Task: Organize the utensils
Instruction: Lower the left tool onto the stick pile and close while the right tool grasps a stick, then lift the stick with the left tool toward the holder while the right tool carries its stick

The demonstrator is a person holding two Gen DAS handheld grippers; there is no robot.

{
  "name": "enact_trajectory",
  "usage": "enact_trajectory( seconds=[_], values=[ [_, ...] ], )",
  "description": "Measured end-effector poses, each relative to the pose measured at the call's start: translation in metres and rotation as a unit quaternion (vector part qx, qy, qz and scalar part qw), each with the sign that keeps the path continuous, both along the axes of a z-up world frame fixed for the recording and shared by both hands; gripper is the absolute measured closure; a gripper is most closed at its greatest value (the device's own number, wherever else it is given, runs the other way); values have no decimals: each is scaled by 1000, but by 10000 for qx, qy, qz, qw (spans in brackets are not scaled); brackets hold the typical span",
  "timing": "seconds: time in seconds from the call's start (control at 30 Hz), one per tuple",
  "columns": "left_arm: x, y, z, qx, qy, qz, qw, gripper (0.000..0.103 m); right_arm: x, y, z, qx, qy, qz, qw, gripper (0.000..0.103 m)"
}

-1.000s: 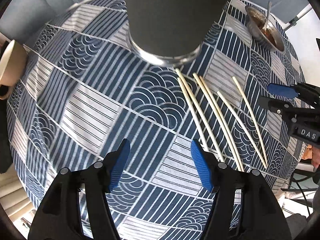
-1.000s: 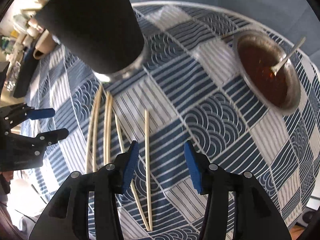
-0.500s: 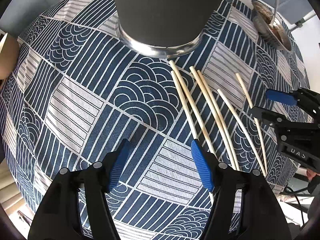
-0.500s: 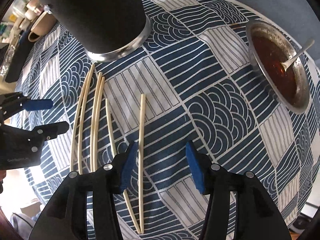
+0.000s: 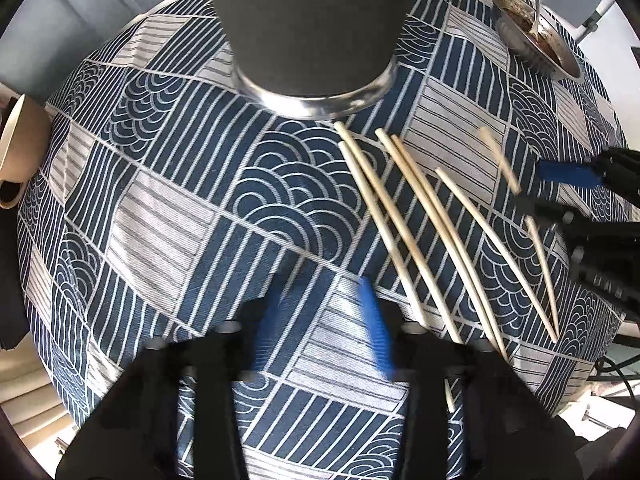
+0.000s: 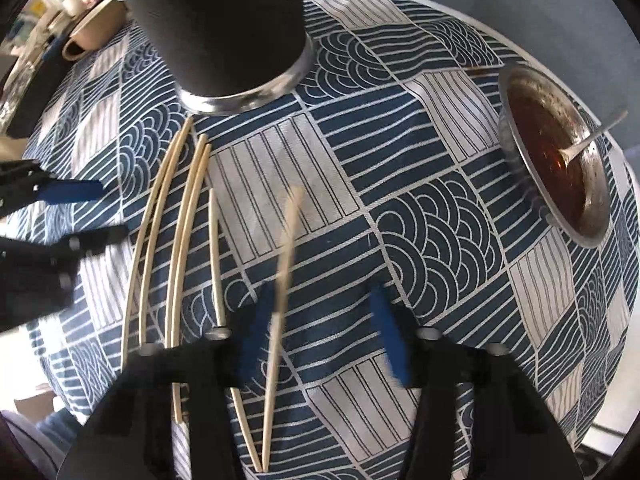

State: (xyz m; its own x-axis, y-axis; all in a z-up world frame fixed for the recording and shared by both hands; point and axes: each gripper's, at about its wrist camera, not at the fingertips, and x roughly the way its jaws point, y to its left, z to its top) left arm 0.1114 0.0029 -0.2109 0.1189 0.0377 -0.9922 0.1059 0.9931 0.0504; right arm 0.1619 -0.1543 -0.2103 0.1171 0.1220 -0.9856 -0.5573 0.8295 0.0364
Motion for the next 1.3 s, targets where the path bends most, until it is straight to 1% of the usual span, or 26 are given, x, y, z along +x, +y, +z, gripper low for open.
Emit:
enact_trajectory(
  seconds=[0.03,0.07,0.1,0.13,0.23,0.3,0.33,0.4,0.43,0.47,0.5,0.53,0.57,0.63,0.67,0.73,0.87,0.97,1.0,1.03,1.1,1.17,1.2,1.23,1.27,1.3],
  values=[
    [0,4,2,-37,9,39,10000,83,0,-1,1,4,-3,-17,10000,87],
    [0,8,2,-111,21,106,9999,86,0,-4,1,11,-6,-42,10000,92],
    [-1,14,1,-167,26,154,9997,93,-2,-8,2,26,-2,-87,10000,94],
    [0,21,1,-292,55,259,9992,97,-1,-11,2,27,14,-128,9999,96],
    [-2,41,-1,-704,205,671,9950,100,2,-21,2,44,60,-197,9998,97],
    [-4,51,-3,-1066,316,977,9890,100,2,-25,2,53,39,-187,9998,97],
    [-5,49,-4,-1235,329,1005,9867,100,9,-31,0,47,34,-173,9998,97],
    [-6,39,-6,-1154,291,876,9890,99,10,-35,-1,14,3,-137,9999,97],
    [-15,43,-9,-1151,272,822,9896,98,10,-36,1,5,-12,-108,9999,97],
    [-15,36,-9,-1191,291,776,9894,92,8,-36,-1,4,-23,-84,10000,97],
    [-14,29,-8,-1269,295,745,9887,88,7,-34,0,8,-23,-78,10000,97],
    [-14,21,-6,-1271,274,718,9889,81,7,-34,0,22,-15,-83,10000,97],
    [-15,15,-6,-1200,245,674,9902,77,7,-35,0,29,-17,-81,10000,97],
    [-7,4,-6,-974,210,554,9935,73,5,-32,0,14,-48,-47,10000,97],
    [-5,2,-7,-939,222,532,9939,72,5,-31,0,8,-64,-38,10000,97],
    [0,-6,-11,-996,275,609,9928,68,5,-31,1,16,-69,-40,10000,97],
    [11,-22,-10,-849,274,595,9942,65,7,-34,3,38,-60,-29,10000,97],
    [14,-37,-12,-608,243,470,9967,64,7,-33,4,-14,-97,26,9999,97],
    [13,-44,-13,-472,200,407,9979,64,6,-29,0,-34,-115,42,9999,97],
    [19,-40,-13,-364,153,354,9986,63,6,-28,0,-55,-139,66,9999,97],
    [15,-56,-14,-76,17,152,9999,61,6,-27,-1,-76,-178,94,9998,97],
    [7,-73,-15,94,-133,-43,9999,60,5,-27,0,-85,-214,97,9997,97],
    [6,-75,-16,55,-168,-23,9998,61,5,-27,0,-63,-213,40,9997,97],
    [5,-72,-16,-28,-193,75,9998,68,5,-29,0,-12,-193,-99,9998,97],
    [4,-69,-15,-17,-201,119,9997,82,5,-30,1,-2,-211,-184,9996,97],
    [2,-66,-14,-43,-180,199,9996,89,4,-28,0,-35,-256,-146,9996,97]
  ],
)
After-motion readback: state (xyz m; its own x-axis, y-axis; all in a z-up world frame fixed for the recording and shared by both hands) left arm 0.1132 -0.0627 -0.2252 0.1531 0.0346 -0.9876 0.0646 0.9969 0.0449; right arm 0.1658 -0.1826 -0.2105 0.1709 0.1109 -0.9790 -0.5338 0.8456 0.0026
